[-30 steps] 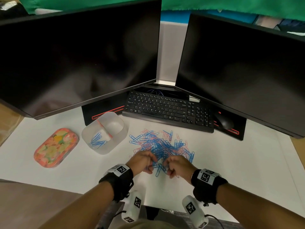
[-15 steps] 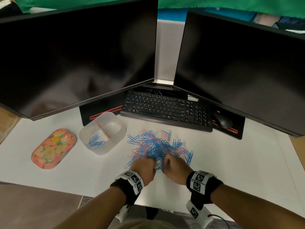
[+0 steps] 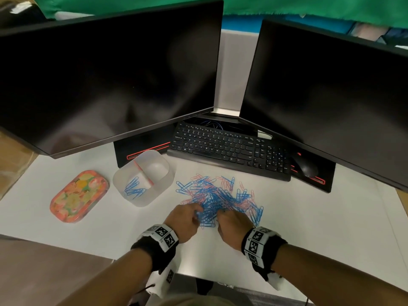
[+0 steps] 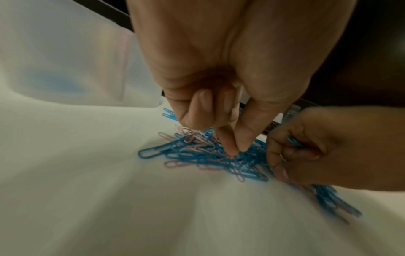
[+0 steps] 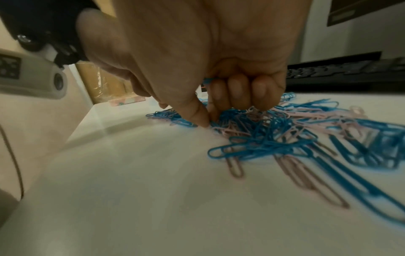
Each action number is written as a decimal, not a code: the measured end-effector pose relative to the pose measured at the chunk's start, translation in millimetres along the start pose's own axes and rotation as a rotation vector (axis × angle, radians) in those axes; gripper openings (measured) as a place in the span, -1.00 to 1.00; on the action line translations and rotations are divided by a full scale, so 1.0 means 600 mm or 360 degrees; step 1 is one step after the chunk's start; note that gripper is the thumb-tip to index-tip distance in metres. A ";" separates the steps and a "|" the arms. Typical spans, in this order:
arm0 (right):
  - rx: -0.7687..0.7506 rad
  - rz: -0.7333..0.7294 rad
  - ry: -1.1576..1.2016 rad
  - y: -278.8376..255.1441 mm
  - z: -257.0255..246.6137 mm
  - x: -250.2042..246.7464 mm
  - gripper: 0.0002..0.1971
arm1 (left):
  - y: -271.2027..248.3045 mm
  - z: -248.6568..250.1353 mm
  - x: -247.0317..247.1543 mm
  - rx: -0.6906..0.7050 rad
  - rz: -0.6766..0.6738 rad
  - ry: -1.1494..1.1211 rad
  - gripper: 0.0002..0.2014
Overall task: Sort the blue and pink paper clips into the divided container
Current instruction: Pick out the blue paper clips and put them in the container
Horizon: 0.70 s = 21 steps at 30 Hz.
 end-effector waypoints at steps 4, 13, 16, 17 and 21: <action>0.0051 0.0128 0.0440 0.001 0.010 -0.024 -0.87 | 0.001 -0.019 -0.017 -0.0180 -0.0063 -0.0537 -0.72; 0.0337 -0.0241 0.2347 0.054 -0.014 -0.039 -0.80 | -0.030 -0.005 -0.069 -0.0283 0.0028 -0.2166 -0.86; 0.0238 -0.0337 0.2525 0.078 -0.069 -0.074 -0.79 | -0.040 -0.009 -0.100 -0.0275 0.0102 -0.2307 -0.78; 0.0191 -0.0368 0.2541 0.088 -0.088 -0.086 -0.78 | -0.043 -0.018 -0.111 -0.0298 0.0167 -0.2317 -0.71; 0.0082 -0.0489 0.2380 0.124 -0.161 -0.119 -0.78 | -0.061 -0.076 -0.170 -0.0442 0.0517 -0.2164 -0.62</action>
Point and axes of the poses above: each hand's wrist, its own y-axis towards the middle knuckle, its own x-axis out of the palm, z = x × y, the point moved 9 cm from there along y, towards the middle knuckle, and after that the axes turned 5 degrees about -z, right-handed, at the moved point
